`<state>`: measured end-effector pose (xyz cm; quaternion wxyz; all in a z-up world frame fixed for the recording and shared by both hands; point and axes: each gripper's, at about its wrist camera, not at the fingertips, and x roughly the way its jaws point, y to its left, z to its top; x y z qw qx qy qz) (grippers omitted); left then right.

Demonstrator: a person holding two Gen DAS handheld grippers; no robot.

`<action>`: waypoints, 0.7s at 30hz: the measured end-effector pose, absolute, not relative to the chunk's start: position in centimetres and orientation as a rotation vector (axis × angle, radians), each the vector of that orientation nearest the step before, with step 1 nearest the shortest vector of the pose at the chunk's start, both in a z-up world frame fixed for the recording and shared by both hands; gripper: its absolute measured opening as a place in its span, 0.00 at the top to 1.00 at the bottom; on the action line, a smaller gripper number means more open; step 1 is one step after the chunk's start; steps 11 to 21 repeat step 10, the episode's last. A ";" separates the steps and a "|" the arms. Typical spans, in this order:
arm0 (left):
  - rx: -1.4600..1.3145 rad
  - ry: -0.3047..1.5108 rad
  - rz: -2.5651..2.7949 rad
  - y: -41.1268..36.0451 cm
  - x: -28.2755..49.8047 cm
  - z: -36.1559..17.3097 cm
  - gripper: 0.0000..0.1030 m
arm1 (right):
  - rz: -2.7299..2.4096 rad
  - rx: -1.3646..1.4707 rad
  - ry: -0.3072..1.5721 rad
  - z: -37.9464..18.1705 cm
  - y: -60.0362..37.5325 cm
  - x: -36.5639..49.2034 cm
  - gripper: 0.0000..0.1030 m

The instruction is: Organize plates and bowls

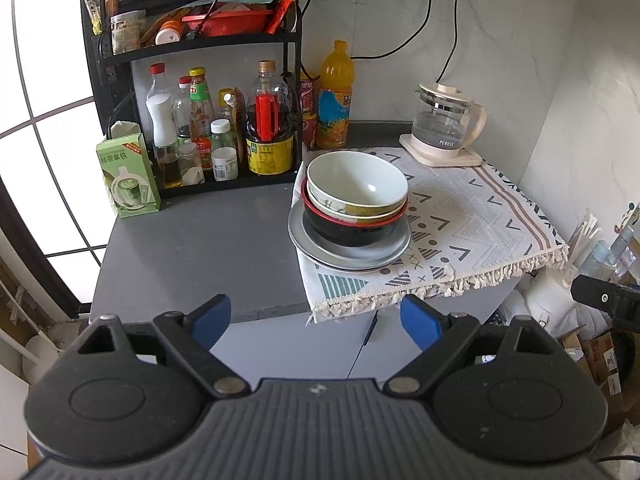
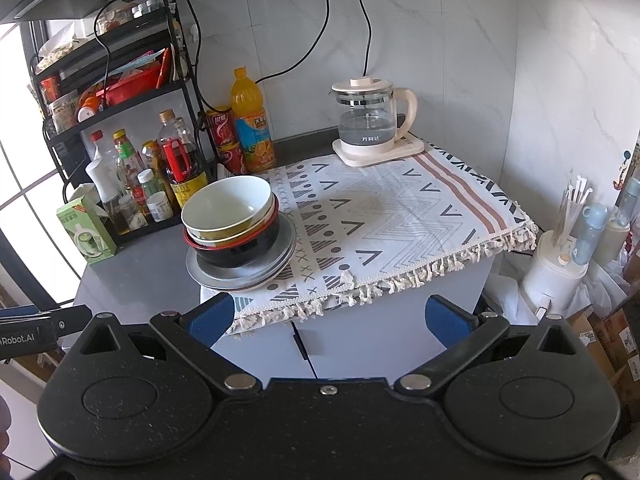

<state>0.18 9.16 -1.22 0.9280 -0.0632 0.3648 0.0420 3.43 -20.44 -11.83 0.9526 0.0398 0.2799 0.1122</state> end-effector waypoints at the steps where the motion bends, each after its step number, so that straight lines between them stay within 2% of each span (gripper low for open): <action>1: -0.130 0.749 0.086 9.2 0.2 -1.3 0.12 | 0.228 0.081 0.570 -11.8 -20.4 3.4 0.00; 21: -0.135 0.764 0.088 9.0 0.9 -1.6 0.12 | 0.234 0.086 0.580 -12.1 -20.4 3.7 0.00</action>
